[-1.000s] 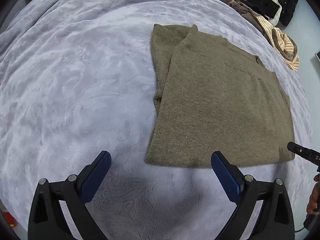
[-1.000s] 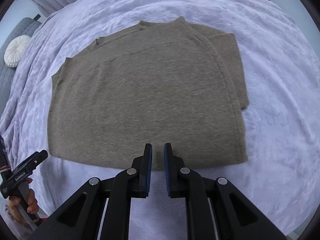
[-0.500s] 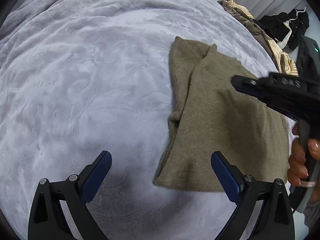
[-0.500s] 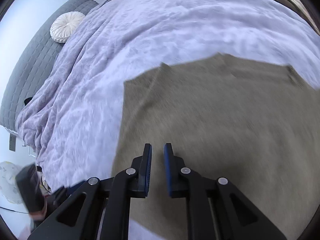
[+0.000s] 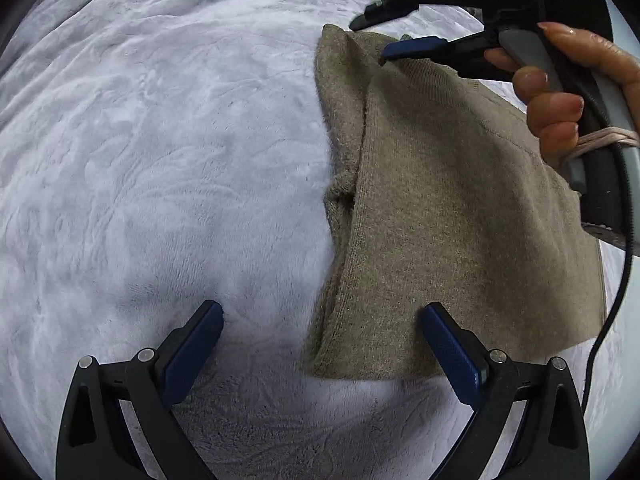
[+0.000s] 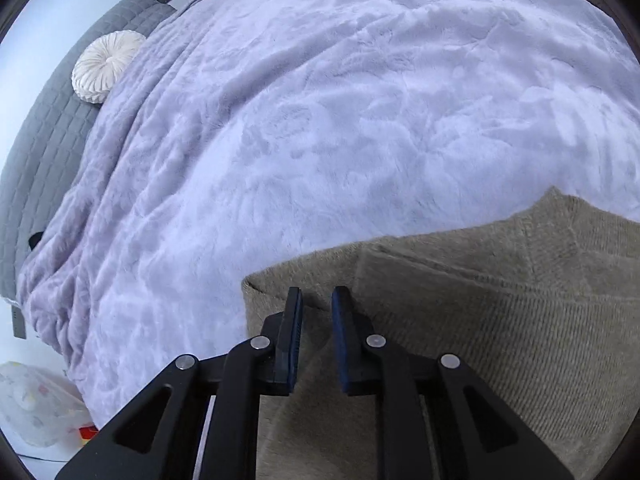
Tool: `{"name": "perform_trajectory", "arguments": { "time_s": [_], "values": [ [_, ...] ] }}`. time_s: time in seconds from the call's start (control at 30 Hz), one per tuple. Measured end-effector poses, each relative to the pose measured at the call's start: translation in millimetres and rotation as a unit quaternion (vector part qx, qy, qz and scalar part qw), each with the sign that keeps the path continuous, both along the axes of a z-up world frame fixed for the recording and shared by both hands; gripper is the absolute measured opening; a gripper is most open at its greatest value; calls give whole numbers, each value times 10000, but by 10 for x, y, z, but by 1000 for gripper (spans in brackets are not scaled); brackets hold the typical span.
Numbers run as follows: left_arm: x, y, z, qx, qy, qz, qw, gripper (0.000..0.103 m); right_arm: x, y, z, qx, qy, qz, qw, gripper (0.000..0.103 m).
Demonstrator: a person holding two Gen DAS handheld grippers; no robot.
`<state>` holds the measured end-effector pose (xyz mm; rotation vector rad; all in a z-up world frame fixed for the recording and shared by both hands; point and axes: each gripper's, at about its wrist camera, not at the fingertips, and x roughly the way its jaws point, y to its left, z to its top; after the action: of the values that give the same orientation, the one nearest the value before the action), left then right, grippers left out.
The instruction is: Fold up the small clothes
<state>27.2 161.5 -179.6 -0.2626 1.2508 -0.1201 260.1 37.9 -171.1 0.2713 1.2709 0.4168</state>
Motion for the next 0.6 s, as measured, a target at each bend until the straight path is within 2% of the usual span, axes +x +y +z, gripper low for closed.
{"name": "perform_trajectory", "arguments": {
  "time_s": [0.07, 0.13, 0.23, 0.27, 0.3, 0.33, 0.37, 0.6],
  "values": [
    [-33, 1, -2, -21, 0, 34, 10000, 100, -63, 108, 106, -100, -131, 222, 9996, 53],
    [-43, -19, -7, -8, -3, 40, 10000, 100, -119, 287, 149, -292, -235, 628, 9973, 53],
    [-82, -22, -9, -11, -7, 38, 10000, 100, -119, 617, 58, -1146, -373, 1039, 9873, 51],
    [-113, -16, -7, -19, -13, 43, 10000, 100, -101, 685, -16, -1431, -342, 1051, 9835, 46],
    [-107, -22, 5, -23, -12, 59, 10000, 100, -77, 705, -94, -1622, -255, 983, 9815, 23],
    [-126, -14, 13, -40, -15, 90, 10000, 100, -50, 676, -140, -1582, -193, 865, 9834, 14],
    [-141, 15, 20, -62, -20, 113, 9999, 100, -17, 634, -158, -1418, -127, 741, 9870, 10],
    [-268, -1, -26, 47, -71, 26, 10000, 100, 202, 406, -206, -360, 240, 342, 9985, 10]
  ]
}}
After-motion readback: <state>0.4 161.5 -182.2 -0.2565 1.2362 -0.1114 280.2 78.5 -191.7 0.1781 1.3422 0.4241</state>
